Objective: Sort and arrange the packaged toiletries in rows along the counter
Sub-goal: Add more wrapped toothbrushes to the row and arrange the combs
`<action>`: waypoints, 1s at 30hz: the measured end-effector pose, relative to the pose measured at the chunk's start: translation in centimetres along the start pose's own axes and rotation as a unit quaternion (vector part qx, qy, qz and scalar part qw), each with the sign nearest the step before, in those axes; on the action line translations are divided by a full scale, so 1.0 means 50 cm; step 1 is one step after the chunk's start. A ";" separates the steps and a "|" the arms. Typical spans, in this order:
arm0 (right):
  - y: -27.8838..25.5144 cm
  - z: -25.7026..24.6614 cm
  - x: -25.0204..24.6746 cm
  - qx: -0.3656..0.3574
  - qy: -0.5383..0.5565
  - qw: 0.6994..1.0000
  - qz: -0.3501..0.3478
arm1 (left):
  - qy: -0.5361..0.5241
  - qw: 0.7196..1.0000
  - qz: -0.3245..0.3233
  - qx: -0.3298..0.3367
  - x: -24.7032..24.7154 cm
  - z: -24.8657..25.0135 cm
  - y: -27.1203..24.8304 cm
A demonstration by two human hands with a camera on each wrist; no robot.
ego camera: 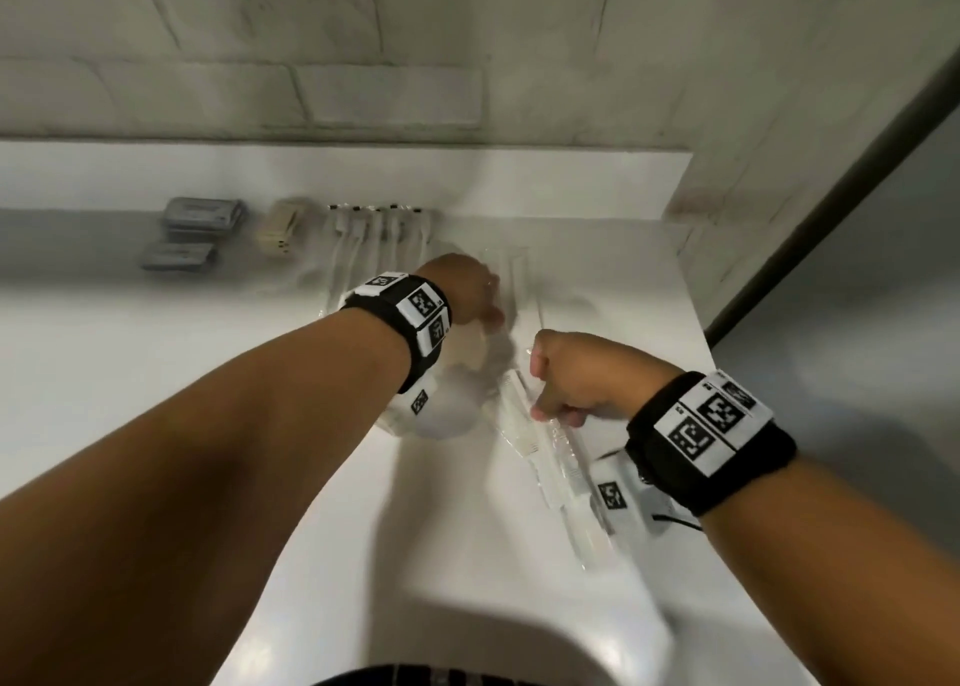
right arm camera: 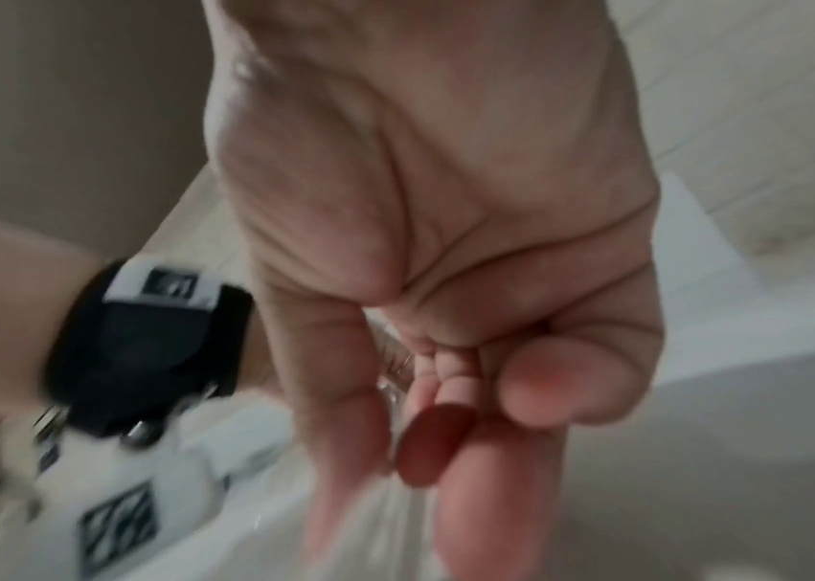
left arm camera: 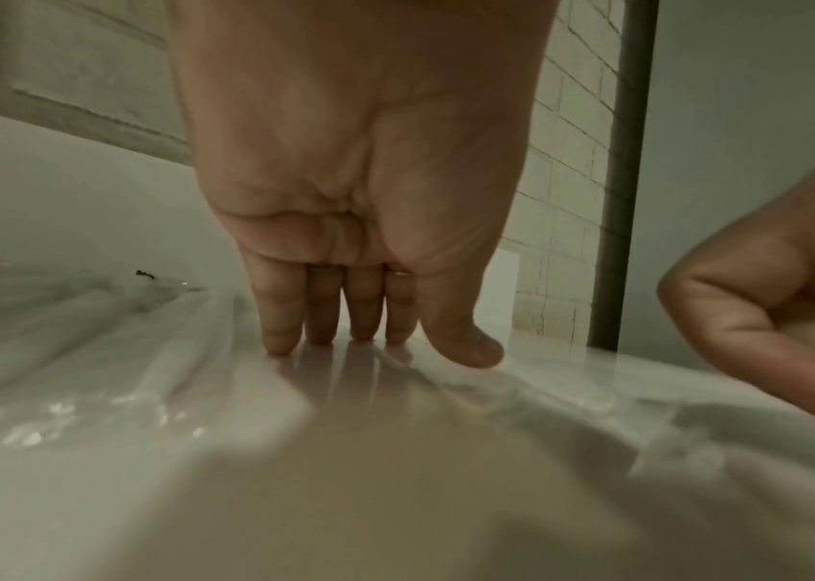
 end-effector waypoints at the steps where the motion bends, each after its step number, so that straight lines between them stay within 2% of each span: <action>1: -0.002 0.002 -0.022 0.002 0.032 0.999 0.011 | -0.017 1.000 0.005 -0.008 -0.005 -0.003 0.000; 3: 0.004 0.001 -0.087 -0.008 0.046 0.997 0.062 | -0.050 0.998 0.031 -0.007 -0.015 -0.001 -0.002; 5: 0.015 -0.003 -0.170 -0.016 0.023 0.988 0.149 | -0.072 0.996 0.054 0.004 -0.023 0.013 -0.004; 7: 0.021 -0.007 -0.242 -0.027 0.012 0.966 0.256 | -0.080 0.996 0.043 0.011 -0.017 0.037 -0.002; 8: 0.026 -0.002 -0.260 -0.029 0.048 0.959 0.277 | -0.076 0.997 0.031 0.015 -0.013 0.052 -0.002; 10: 0.045 0.018 -0.271 -0.030 0.144 0.948 0.281 | -0.048 0.999 0.001 0.022 -0.001 0.075 -0.003; 11: 0.049 0.029 -0.278 -0.035 0.143 0.945 0.293 | -0.028 0.999 -0.004 0.030 0.002 0.084 -0.003; 13: 0.054 0.053 -0.285 -0.048 0.049 0.948 0.311 | -0.006 0.999 0.000 0.034 0.006 0.089 -0.004; 14: 0.056 0.061 -0.273 -0.054 -0.011 0.957 0.286 | -0.002 0.999 0.006 0.035 0.007 0.089 -0.005; 17: 0.066 0.086 -0.191 -0.086 -0.144 0.976 0.138 | -0.006 0.999 0.014 0.034 0.002 0.085 -0.006; 19: 0.069 0.098 -0.166 -0.083 -0.156 0.978 0.111 | -0.010 0.999 0.013 0.038 -0.003 0.084 -0.003; 23: 0.090 0.075 -0.175 -0.082 -0.149 0.967 0.191 | -0.010 0.999 0.009 0.039 -0.005 0.082 -0.002; 27: 0.099 0.034 -0.179 -0.063 -0.236 0.938 0.244 | -0.037 0.999 -0.005 0.037 -0.005 0.088 -0.007; 30: 0.095 0.003 -0.172 -0.073 -0.257 0.924 0.272 | -0.025 0.999 0.005 0.039 -0.006 0.084 -0.005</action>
Point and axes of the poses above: each hand's wrist, its own y-axis towards the middle knuckle, its own x-axis out of the palm, z = x × y, the point moved 9 cm from there along y, towards the middle knuckle, and after that the axes turned 5 degrees about z, right-handed, at the moved point
